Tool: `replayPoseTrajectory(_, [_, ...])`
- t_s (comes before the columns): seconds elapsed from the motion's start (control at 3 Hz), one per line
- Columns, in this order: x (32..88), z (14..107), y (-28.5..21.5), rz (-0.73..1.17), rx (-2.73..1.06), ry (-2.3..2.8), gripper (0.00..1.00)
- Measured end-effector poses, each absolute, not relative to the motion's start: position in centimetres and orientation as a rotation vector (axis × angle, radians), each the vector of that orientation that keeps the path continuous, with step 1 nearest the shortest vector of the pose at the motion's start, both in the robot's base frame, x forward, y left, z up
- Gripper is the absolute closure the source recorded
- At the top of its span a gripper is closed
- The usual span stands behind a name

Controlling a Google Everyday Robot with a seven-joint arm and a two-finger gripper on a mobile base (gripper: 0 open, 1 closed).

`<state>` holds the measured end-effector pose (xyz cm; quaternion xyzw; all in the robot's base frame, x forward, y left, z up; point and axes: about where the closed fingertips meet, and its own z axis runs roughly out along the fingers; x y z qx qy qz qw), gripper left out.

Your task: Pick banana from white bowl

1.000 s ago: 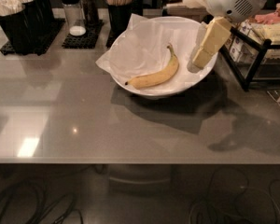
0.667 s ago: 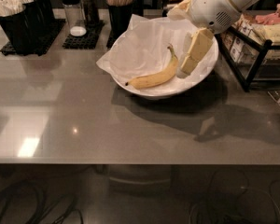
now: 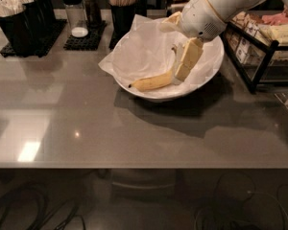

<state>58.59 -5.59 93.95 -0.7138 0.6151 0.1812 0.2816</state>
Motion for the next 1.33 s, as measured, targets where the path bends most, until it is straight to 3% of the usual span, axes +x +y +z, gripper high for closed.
replayPoseTrajectory(1.0, [61.9,87.2,-4.4,0.634,-1.865,1.678,0.0])
replayPoseTrajectory(1.33, [62.0,86.9,-4.3,0.639,-1.865,1.68,0.18])
